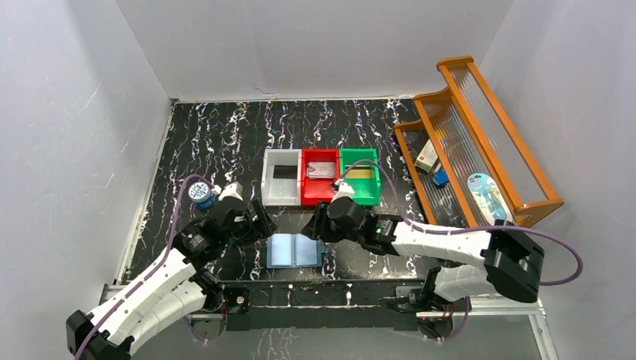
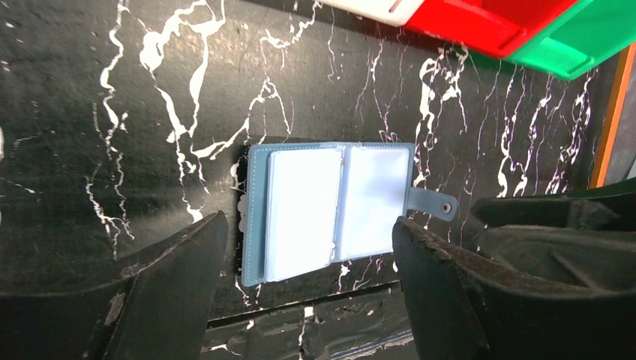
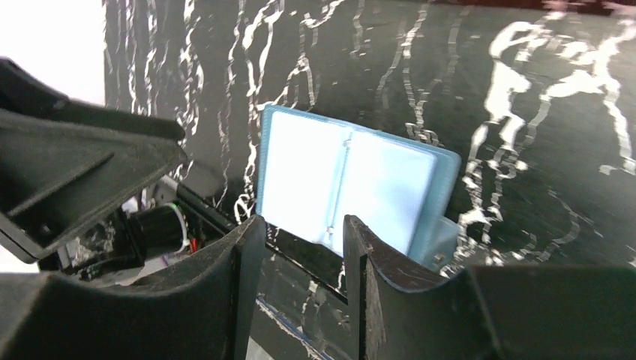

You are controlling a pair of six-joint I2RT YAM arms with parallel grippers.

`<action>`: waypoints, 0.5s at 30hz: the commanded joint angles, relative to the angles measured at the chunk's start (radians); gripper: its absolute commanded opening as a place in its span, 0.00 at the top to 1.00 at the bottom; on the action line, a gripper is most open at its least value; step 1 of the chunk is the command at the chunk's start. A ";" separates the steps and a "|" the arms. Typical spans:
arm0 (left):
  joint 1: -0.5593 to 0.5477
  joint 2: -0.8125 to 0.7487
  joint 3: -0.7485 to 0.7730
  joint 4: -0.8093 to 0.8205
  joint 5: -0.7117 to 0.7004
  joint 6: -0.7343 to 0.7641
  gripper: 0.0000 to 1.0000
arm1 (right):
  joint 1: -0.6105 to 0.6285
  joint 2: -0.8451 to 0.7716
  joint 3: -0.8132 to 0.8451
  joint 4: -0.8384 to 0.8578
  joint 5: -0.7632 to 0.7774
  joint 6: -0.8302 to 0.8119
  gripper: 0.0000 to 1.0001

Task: Take the credit cards out of the card holder

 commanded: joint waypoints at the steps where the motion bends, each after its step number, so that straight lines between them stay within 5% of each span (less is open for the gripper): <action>1: -0.002 -0.016 0.073 -0.072 -0.109 0.014 0.19 | 0.003 0.119 0.037 0.175 -0.178 -0.103 0.49; 8: -0.001 -0.055 0.131 -0.128 -0.219 0.031 0.04 | 0.001 0.367 0.141 0.041 -0.215 -0.104 0.49; 15: -0.002 -0.087 0.146 -0.176 -0.253 0.036 0.02 | 0.001 0.363 0.094 -0.080 -0.067 -0.054 0.49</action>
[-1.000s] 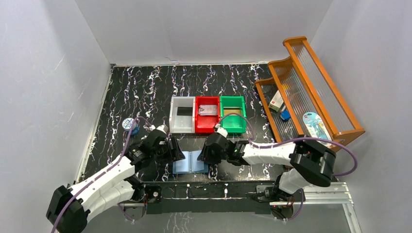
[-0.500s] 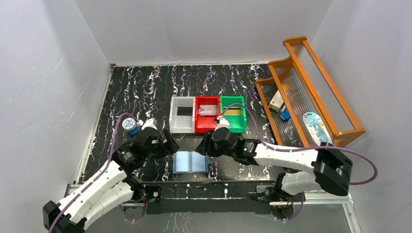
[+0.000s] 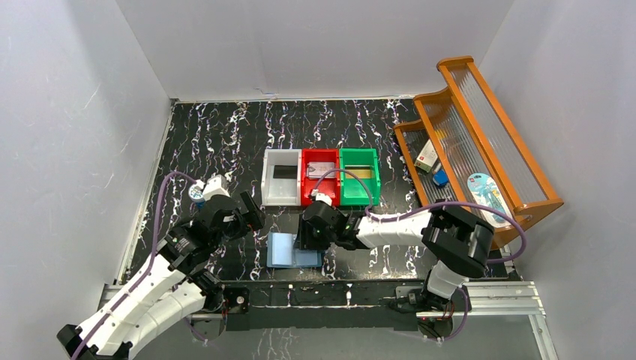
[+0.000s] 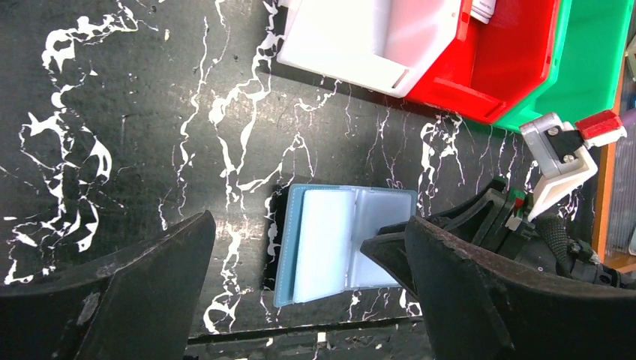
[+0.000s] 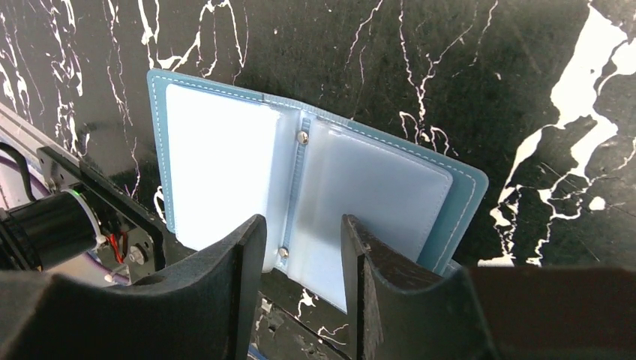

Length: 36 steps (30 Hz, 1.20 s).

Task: Take the credit cards out of the card holder

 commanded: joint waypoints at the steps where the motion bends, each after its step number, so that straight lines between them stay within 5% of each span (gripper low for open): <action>1: -0.002 -0.033 0.014 -0.041 -0.053 0.004 0.02 | 0.001 -0.010 -0.015 -0.165 0.115 0.011 0.49; 7: -0.002 -0.044 0.010 -0.021 -0.029 0.031 0.02 | -0.021 -0.121 -0.014 -0.236 0.196 -0.097 0.44; 13: -0.001 0.012 0.079 -0.089 -0.090 0.051 0.02 | -0.074 -0.254 0.054 -0.198 0.072 -0.278 0.35; 24: -0.002 0.156 0.347 -0.286 -0.355 0.022 0.02 | -0.141 -0.618 0.145 -0.265 0.629 -0.499 0.04; 32: -0.002 0.130 0.428 -0.138 -0.417 0.244 0.02 | -0.235 -0.653 0.288 -0.310 0.779 -0.696 0.02; 36: -0.002 0.129 0.442 -0.121 -0.426 0.276 0.02 | -0.319 -0.637 0.323 -0.364 0.716 -0.696 0.02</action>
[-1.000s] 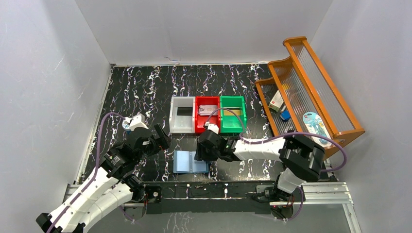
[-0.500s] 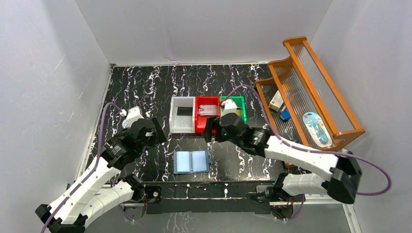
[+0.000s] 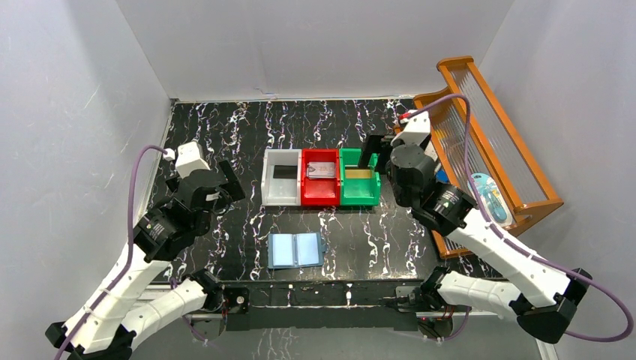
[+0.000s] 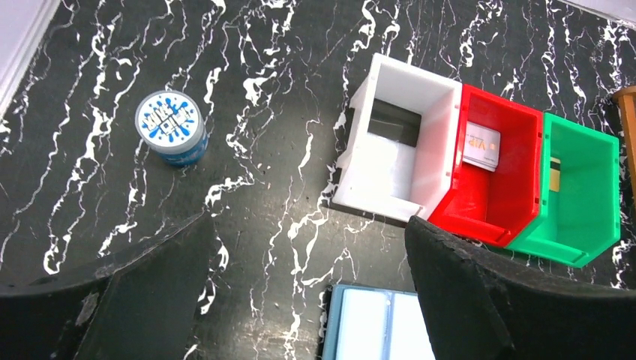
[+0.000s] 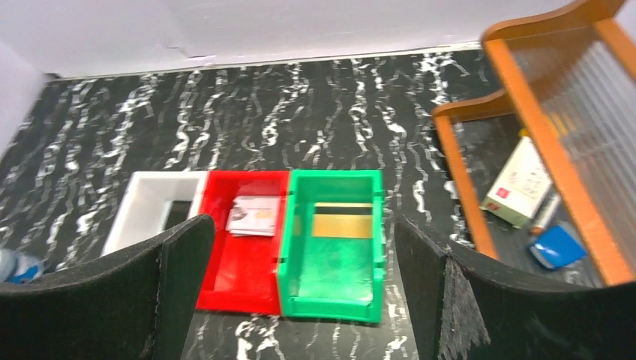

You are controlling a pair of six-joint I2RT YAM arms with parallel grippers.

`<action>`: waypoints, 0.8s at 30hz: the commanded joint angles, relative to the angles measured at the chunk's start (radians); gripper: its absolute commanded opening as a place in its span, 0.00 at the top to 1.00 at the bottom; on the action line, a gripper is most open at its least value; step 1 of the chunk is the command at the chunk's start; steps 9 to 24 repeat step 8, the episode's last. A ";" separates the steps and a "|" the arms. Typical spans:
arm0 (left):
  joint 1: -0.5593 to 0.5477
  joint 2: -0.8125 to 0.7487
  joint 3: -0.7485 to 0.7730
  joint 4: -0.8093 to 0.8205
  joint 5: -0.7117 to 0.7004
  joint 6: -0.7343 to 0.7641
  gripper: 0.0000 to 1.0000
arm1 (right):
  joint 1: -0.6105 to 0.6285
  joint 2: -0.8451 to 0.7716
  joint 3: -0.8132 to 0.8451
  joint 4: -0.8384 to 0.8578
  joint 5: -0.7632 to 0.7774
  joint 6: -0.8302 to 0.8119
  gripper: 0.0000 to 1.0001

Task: Take the credit cards out of the card holder

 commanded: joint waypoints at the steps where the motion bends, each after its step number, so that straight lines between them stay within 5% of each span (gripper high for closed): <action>1: -0.002 -0.002 0.034 0.034 -0.060 0.085 0.02 | -0.082 0.010 0.049 -0.054 -0.015 -0.054 0.02; 24: -0.001 -0.007 0.013 0.031 -0.025 0.081 0.02 | -0.115 -0.014 0.022 -0.077 -0.088 0.005 0.02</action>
